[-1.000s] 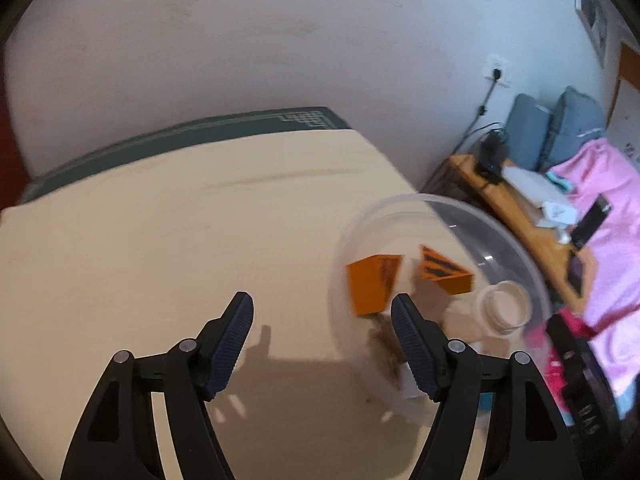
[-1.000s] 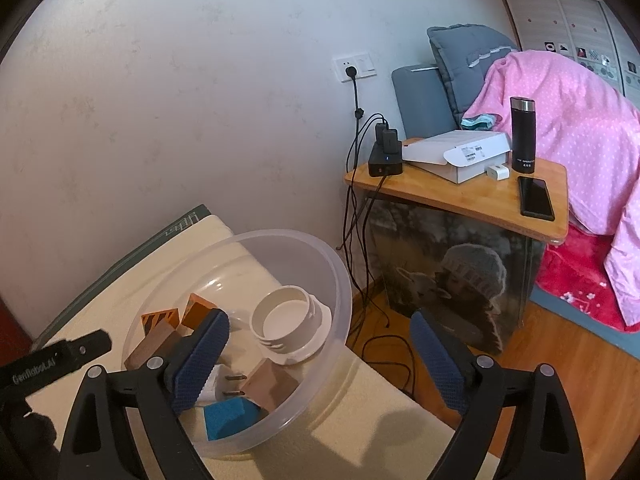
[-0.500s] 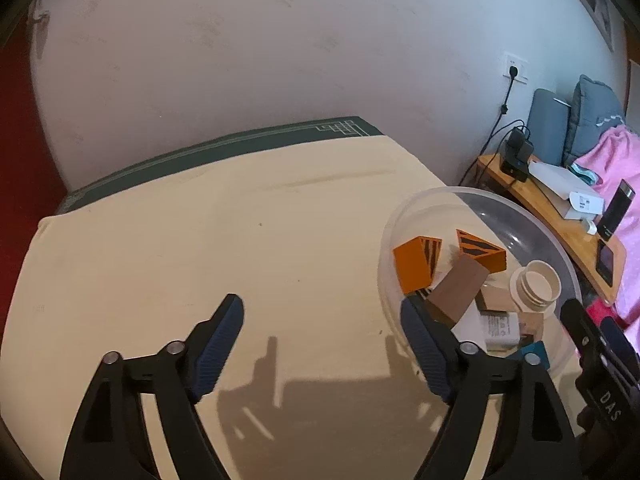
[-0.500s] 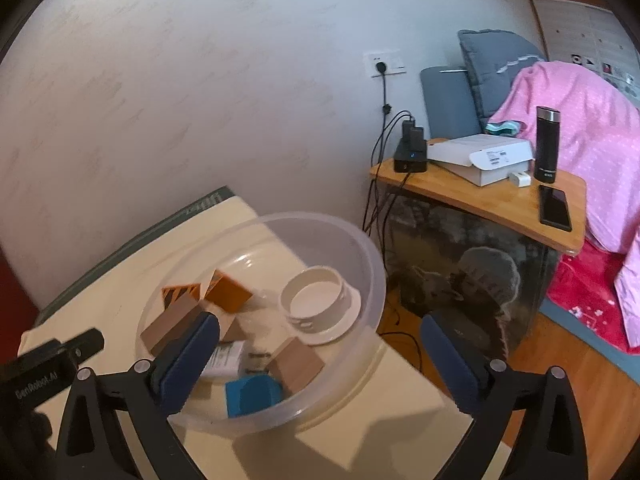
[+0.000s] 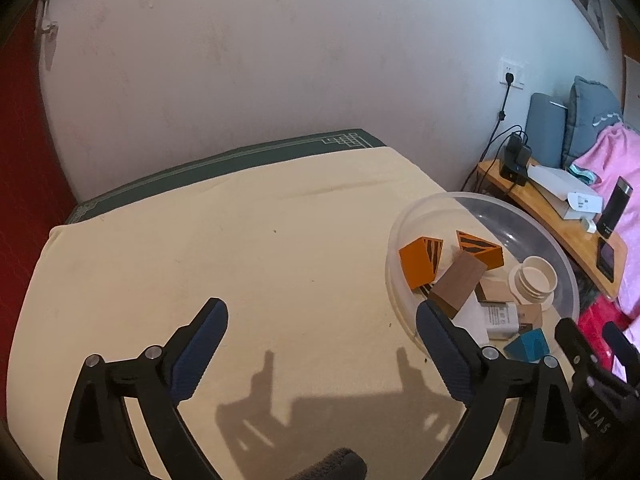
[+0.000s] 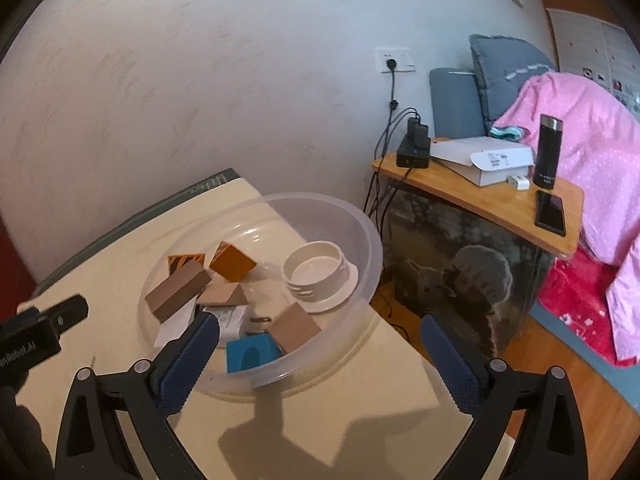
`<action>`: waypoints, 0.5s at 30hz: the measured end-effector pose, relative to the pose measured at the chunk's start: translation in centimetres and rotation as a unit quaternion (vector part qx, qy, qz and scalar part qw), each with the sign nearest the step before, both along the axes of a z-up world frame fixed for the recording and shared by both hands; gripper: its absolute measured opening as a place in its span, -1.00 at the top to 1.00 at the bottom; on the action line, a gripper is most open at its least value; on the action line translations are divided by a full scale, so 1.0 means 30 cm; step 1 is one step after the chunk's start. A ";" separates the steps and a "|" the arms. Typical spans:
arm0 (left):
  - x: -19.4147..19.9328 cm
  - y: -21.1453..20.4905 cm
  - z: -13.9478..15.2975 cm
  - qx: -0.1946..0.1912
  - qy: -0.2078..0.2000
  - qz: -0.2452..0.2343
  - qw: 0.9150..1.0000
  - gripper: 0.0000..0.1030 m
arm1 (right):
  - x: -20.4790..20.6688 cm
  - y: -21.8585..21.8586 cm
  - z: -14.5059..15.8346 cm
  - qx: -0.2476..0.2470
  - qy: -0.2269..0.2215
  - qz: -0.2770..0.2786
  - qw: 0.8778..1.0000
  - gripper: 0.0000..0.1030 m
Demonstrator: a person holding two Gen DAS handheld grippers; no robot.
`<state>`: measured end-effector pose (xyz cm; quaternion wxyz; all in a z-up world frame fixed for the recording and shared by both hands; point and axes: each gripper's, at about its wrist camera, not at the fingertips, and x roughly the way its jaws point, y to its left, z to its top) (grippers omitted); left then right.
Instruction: Organize rigid objects
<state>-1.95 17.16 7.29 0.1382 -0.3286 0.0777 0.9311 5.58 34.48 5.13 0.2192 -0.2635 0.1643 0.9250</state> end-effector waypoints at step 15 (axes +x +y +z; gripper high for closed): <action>0.060 -0.011 0.027 -0.008 0.023 -0.010 1.000 -0.91 | 0.013 -0.113 0.034 0.061 -0.014 0.056 0.996 -0.99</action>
